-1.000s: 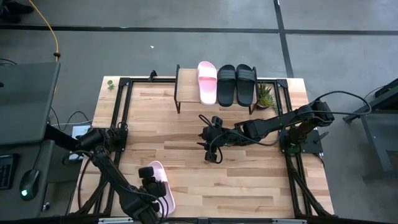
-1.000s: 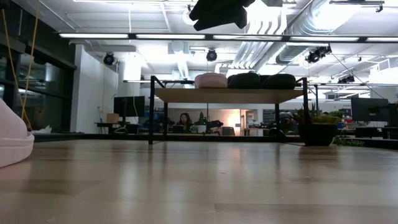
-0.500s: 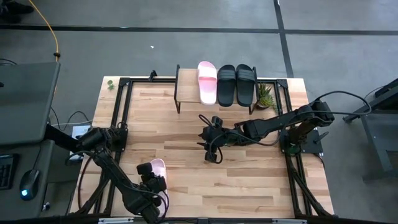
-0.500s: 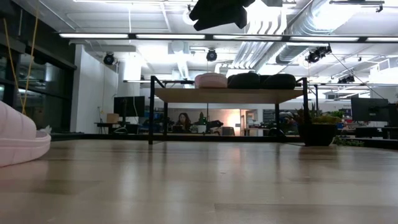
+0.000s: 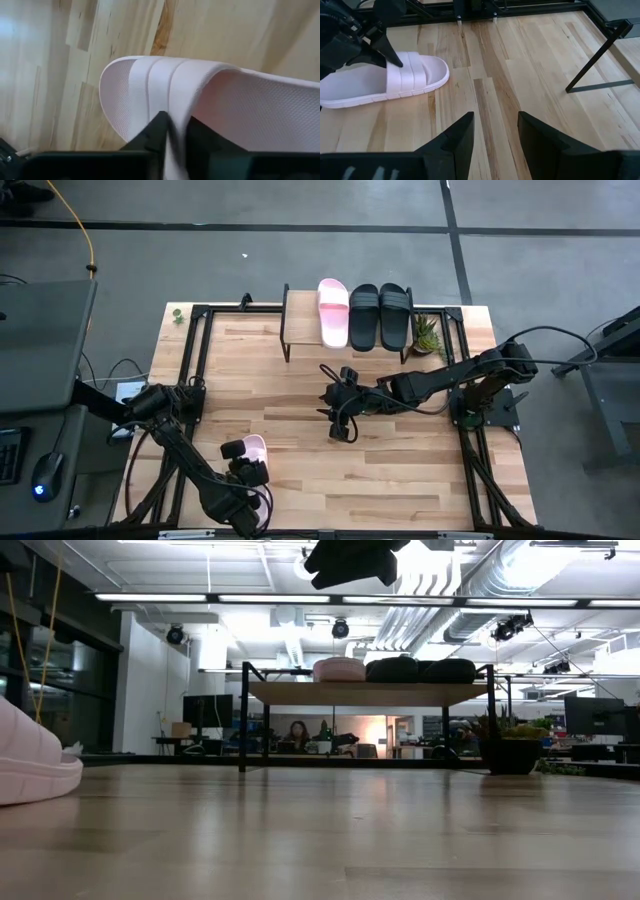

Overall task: Pick and place slides into the shelf
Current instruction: Put the pink slipper on the shelf

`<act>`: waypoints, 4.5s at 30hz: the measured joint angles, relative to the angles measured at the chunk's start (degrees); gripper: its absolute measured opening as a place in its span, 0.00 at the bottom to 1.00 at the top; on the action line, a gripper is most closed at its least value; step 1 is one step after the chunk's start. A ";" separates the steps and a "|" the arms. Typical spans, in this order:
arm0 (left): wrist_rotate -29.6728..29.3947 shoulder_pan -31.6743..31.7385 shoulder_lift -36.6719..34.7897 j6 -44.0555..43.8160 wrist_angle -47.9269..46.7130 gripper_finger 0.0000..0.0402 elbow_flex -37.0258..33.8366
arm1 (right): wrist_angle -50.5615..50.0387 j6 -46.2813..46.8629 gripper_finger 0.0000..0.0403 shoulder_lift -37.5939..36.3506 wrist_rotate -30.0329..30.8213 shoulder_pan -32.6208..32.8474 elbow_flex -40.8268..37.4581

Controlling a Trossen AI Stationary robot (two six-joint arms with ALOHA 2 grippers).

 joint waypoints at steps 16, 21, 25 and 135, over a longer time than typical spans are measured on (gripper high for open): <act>0.25 0.00 0.00 0.23 -4.53 0.03 0.15 | -1.59 1.03 0.35 0.00 1.59 0.00 0.00; 0.31 0.02 0.00 0.76 -9.34 0.01 1.27 | -3.82 1.03 0.35 0.00 4.85 -0.02 0.00; 0.08 0.39 0.07 0.42 -14.58 0.02 4.37 | -4.13 1.05 0.35 -0.26 5.29 -0.02 0.00; -12.76 63.37 -25.51 82.57 24.51 0.01 10.12 | -3.99 -10.92 0.35 -40.92 2.34 -8.17 -27.02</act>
